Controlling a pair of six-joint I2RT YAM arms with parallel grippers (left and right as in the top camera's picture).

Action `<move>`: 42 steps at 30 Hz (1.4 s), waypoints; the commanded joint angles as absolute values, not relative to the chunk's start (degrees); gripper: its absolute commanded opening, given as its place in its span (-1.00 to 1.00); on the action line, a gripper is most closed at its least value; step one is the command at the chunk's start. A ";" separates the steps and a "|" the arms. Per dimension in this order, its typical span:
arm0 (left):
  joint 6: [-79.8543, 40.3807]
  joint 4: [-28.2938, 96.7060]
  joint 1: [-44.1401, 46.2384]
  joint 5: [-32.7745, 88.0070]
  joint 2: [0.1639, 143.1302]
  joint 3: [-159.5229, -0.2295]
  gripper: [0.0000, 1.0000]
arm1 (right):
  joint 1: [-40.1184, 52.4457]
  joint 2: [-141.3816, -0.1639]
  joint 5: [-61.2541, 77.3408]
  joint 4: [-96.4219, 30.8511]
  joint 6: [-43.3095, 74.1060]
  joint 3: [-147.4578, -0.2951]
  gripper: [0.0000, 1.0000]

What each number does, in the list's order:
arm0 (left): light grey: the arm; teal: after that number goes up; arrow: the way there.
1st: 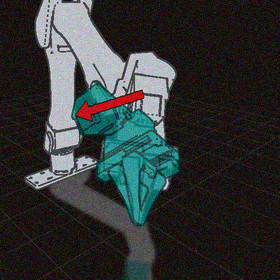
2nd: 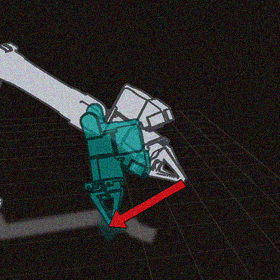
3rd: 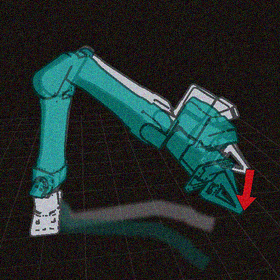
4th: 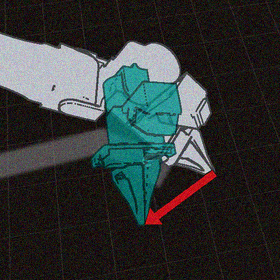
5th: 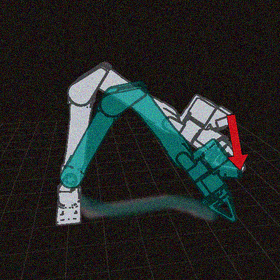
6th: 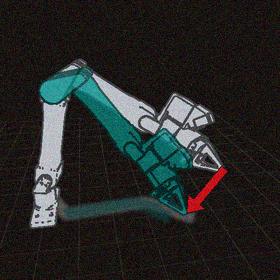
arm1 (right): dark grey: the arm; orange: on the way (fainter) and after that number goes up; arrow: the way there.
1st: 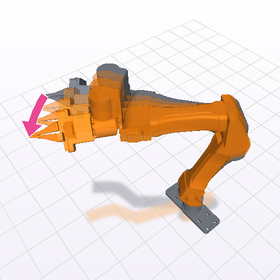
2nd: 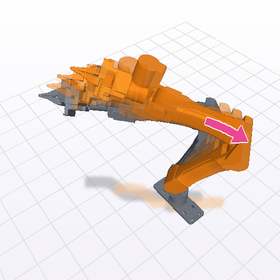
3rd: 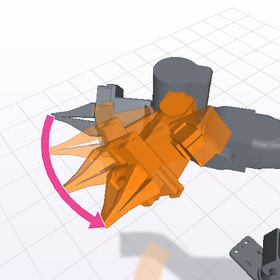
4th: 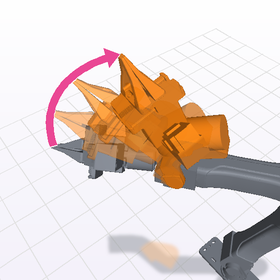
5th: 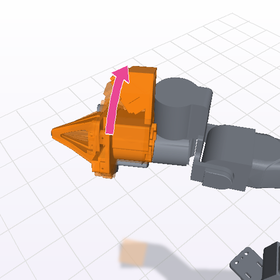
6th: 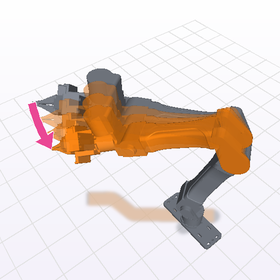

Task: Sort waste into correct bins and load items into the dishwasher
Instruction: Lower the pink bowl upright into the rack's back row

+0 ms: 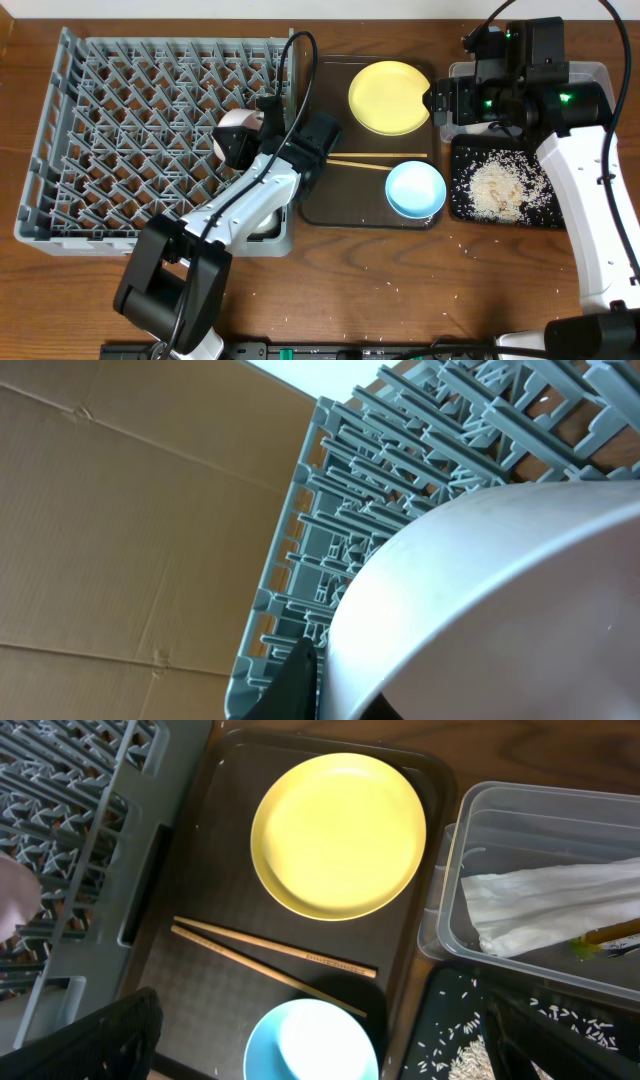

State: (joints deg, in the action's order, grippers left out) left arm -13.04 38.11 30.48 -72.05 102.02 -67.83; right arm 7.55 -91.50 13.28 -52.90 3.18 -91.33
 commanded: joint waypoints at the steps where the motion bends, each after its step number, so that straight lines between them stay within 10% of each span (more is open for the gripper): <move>1: -15.09 38.37 30.13 -72.44 102.78 -67.59 -0.66 | 7.57 -91.83 13.54 -52.99 3.11 -92.03 0.98; 17: -15.09 40.47 37.12 -68.82 102.56 -67.61 -0.39 | 7.57 -91.83 13.54 -52.99 3.11 -92.03 0.98; 31: -15.90 44.51 28.21 -24.08 85.76 -83.83 -0.35 | 7.57 -91.83 13.54 -52.99 3.11 -92.03 0.99; 42: -28.40 50.46 4.60 4.01 83.96 -83.55 0.04 | 7.57 -91.83 13.54 -52.97 3.11 -92.03 0.98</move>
State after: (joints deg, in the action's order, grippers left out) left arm -24.27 49.78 8.29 -8.95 80.77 -84.66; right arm 7.55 -91.50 13.28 -52.90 3.18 -91.33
